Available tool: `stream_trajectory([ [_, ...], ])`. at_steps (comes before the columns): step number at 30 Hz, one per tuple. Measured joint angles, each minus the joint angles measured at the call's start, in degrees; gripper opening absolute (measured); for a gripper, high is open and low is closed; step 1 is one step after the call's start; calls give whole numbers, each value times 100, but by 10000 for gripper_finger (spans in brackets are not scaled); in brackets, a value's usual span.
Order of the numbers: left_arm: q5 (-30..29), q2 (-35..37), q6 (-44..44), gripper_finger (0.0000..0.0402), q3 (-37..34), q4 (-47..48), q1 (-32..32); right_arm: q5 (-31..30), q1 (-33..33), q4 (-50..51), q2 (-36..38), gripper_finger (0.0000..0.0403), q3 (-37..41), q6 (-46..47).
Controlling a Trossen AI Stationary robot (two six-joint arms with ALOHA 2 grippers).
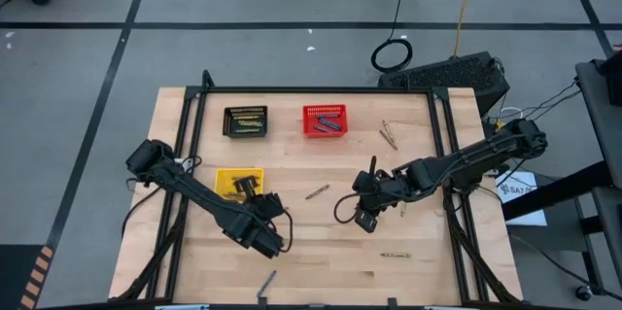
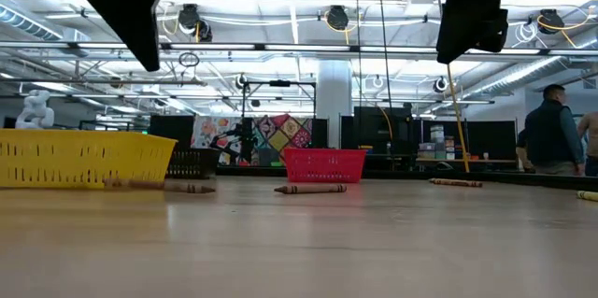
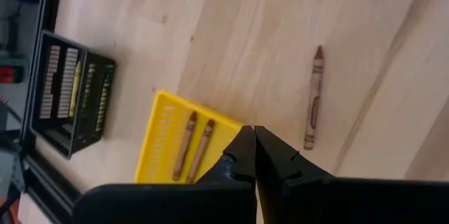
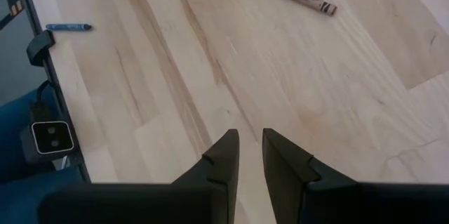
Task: Sort crayons
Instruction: Put the brown crayon into the yellow basket
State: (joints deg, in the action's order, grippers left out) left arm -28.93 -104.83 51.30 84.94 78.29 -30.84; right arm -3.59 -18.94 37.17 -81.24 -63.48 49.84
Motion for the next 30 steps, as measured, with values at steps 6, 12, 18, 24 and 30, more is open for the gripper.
stream_trajectory([
  [6,73,102,84,0,-115,42,3,-237,-86,19,-1,52,2,-1],
  [12,149,122,-307,0,-115,-280,68,-241,-86,97,0,52,2,0],
  [18,355,122,-1017,0,-115,-675,426,-239,-86,92,0,52,2,42],
  [24,792,121,-1600,0,-115,-955,767,-239,-86,92,0,52,2,39],
  [30,1182,120,-1989,0,-115,-1087,908,-239,-86,92,0,52,2,42],
])
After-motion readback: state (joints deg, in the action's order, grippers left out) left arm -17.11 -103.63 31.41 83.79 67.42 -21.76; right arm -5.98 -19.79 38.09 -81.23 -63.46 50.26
